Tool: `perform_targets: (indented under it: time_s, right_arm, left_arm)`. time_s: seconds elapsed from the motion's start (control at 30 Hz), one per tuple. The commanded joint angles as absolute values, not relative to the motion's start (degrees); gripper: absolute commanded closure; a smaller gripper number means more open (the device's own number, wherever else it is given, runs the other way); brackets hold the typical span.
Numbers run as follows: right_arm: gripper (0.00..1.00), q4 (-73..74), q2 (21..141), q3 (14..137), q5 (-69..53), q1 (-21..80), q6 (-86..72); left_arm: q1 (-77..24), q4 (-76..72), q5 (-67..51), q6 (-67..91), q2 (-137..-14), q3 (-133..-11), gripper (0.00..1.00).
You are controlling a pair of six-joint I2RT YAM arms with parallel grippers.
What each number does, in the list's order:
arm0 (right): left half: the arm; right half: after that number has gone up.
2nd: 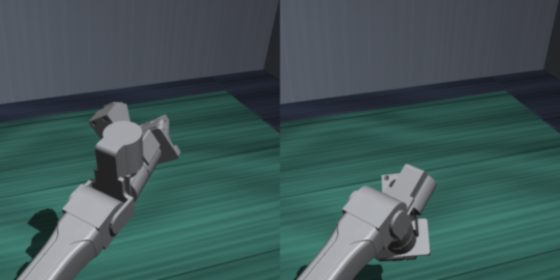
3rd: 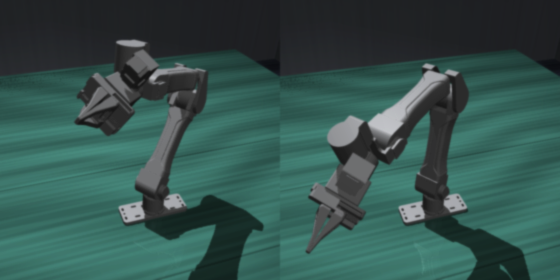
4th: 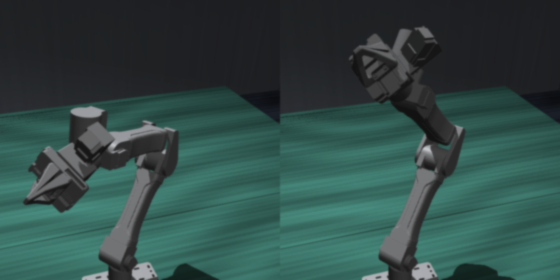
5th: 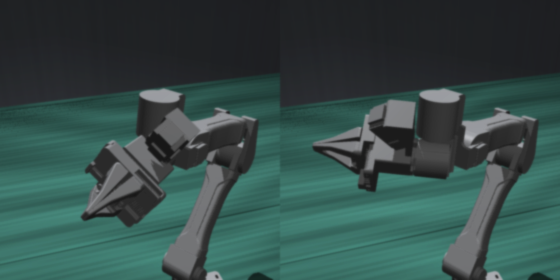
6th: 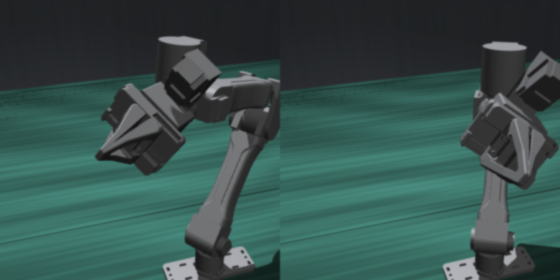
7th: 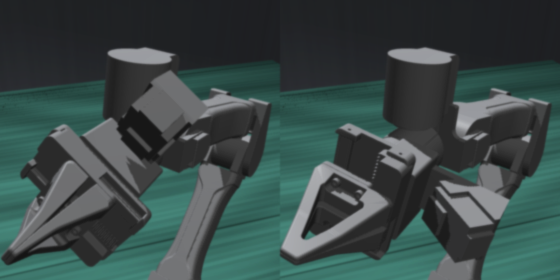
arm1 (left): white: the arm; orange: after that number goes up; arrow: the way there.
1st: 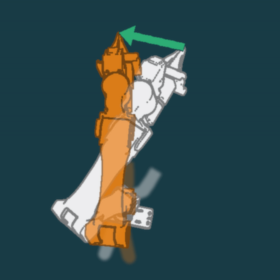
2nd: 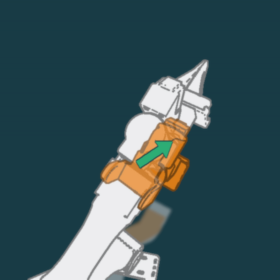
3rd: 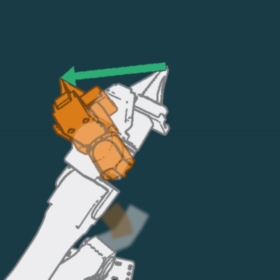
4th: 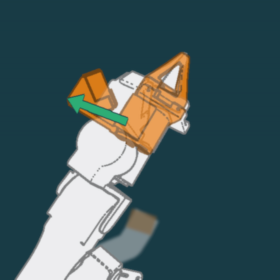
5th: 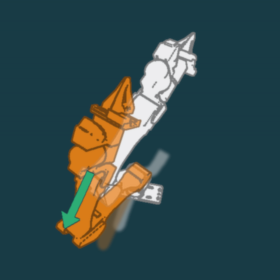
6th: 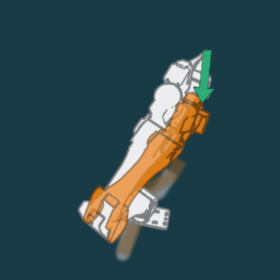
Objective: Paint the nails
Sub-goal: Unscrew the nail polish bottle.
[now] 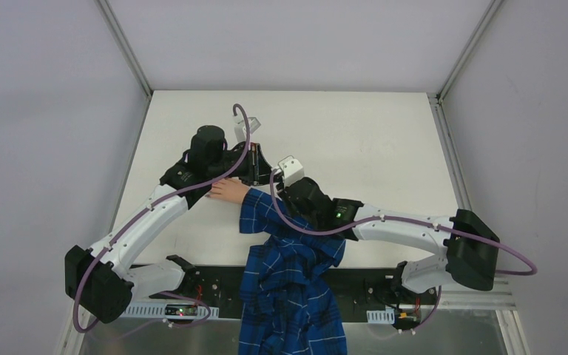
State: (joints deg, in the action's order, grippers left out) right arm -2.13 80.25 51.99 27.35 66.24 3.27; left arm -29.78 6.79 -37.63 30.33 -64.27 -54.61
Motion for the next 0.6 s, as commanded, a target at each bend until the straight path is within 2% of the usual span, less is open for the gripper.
perform_targets:
  time_s: [0.0, 0.37, 0.57]
  right_arm:
    - [1.00, -3.51, 77.49, 53.51, 28.94, 66.56, 3.27]
    - [1.00, -5.31, 66.93, 45.43, 17.89, 66.27, 1.05]
    - [1.00, -11.27, 59.77, 40.04, 9.10, 64.94, 1.10]
  left_arm:
    - [-28.87, 7.29, -38.24, 30.19, -61.91, -55.83, 1.00]
    - [-25.78, 9.61, -32.95, 30.32, -60.47, -55.65, 1.00]
    - [-25.75, 9.17, -36.27, 29.54, -59.86, -56.58, 1.00]
